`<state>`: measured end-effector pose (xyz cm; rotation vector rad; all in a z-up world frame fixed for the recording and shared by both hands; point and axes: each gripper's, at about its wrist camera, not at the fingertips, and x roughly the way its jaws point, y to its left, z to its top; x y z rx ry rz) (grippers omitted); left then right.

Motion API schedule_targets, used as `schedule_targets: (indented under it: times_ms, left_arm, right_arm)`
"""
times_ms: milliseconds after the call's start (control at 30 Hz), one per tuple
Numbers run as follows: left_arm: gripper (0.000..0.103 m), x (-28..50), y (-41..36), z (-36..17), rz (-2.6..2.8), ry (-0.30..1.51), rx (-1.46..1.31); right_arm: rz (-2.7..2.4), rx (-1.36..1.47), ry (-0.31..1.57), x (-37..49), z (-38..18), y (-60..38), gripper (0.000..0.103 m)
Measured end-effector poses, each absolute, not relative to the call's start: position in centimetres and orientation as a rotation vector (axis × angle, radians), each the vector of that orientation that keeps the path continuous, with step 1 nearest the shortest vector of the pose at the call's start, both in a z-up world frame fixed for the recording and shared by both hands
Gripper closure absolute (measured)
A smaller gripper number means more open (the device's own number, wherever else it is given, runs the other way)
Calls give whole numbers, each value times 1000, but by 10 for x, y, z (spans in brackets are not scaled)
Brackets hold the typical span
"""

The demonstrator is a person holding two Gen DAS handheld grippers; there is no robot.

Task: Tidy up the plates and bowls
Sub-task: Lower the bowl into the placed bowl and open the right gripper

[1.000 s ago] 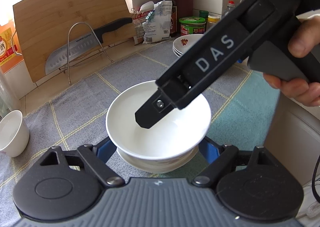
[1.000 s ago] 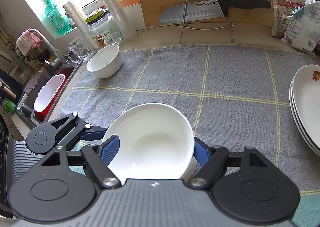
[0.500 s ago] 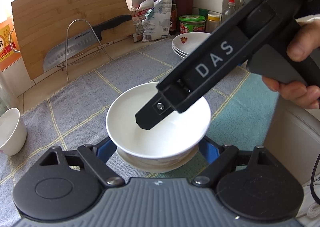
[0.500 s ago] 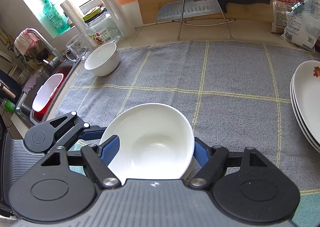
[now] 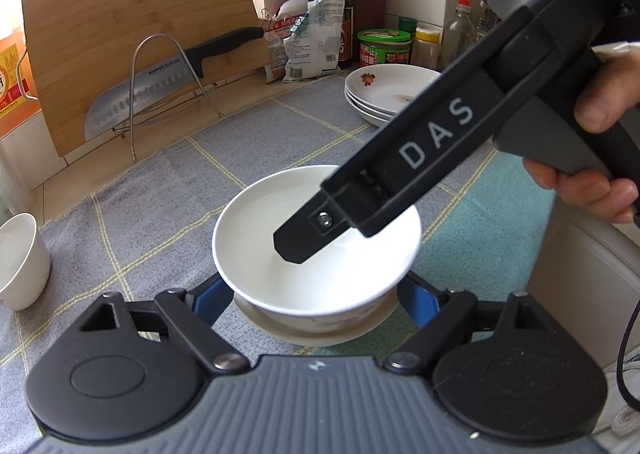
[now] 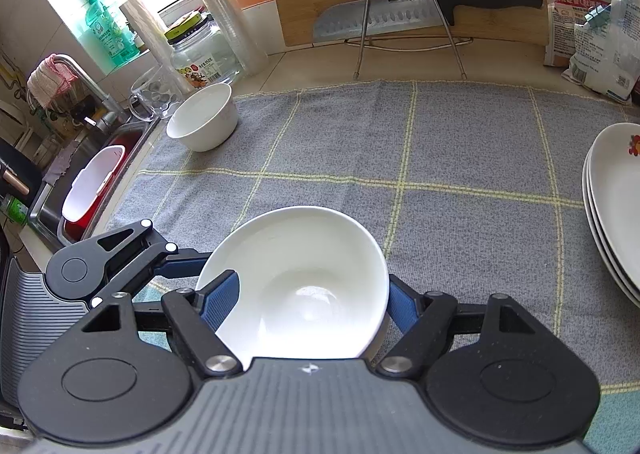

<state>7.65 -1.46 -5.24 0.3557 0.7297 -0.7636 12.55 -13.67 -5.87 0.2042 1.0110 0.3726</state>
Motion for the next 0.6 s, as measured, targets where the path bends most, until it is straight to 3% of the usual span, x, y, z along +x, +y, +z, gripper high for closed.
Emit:
schedule_targets:
  times_ms: [367,600]
  left_arm:
    - [13,80,-12,-52,-774,739,340]
    - [7,80,-11,-53,-778,737,343]
  right_arm:
    - [376,190,1009,125,-59,-136,21]
    - [385,186,1013,125,-60,-133,12]
